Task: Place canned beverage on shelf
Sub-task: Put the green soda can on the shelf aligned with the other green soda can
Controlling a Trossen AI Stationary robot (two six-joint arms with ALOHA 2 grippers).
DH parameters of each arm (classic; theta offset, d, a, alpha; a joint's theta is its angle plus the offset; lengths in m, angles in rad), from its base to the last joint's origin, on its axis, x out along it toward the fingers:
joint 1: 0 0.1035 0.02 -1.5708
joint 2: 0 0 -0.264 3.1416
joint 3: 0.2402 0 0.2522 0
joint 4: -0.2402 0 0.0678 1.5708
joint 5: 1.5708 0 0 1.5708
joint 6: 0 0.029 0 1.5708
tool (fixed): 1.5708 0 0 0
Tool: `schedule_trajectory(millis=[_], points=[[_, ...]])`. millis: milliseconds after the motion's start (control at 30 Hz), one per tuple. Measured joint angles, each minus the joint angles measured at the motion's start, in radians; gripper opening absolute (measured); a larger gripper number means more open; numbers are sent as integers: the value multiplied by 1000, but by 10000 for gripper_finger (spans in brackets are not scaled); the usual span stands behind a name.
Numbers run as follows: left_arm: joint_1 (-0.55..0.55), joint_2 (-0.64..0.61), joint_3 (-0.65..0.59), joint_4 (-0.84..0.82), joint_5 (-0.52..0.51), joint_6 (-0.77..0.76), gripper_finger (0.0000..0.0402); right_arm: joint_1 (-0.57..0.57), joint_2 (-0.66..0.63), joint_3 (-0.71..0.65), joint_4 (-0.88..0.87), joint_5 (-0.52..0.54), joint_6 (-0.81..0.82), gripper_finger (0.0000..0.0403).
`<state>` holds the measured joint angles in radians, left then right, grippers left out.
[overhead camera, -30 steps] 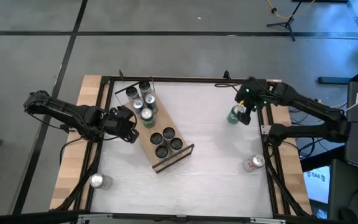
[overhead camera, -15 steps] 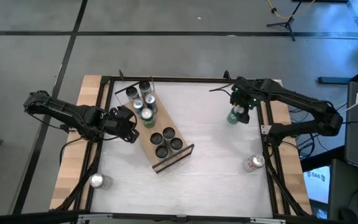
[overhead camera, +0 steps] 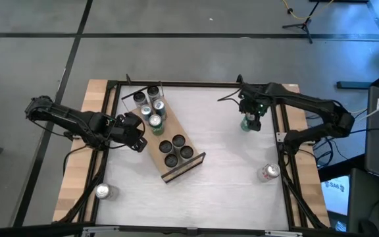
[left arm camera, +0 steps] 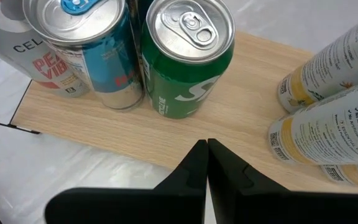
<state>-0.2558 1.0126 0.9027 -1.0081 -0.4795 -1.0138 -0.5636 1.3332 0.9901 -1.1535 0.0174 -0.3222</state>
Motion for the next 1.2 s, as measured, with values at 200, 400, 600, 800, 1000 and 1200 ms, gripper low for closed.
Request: schedule_trajectory(millis=[200,400,600,800,1000,1200], points=[[0,0,0,0,0,0,0,0,45,0,0,0,0,374],[0,0,0,-1,0,3,0,0,60,0,0,0,-10,358],[0,0,0,-1,-1,3,0,0,60,0,-2,-3,-30,314],[0,0,0,-1,-1,3,0,0,60,0,-1,-11,-31,306],[0,0,0,-1,-1,3,0,0,59,0,4,-40,-26,300],[0,0,0,-1,-1,4,0,1,59,0,28,-53,-24,300]])
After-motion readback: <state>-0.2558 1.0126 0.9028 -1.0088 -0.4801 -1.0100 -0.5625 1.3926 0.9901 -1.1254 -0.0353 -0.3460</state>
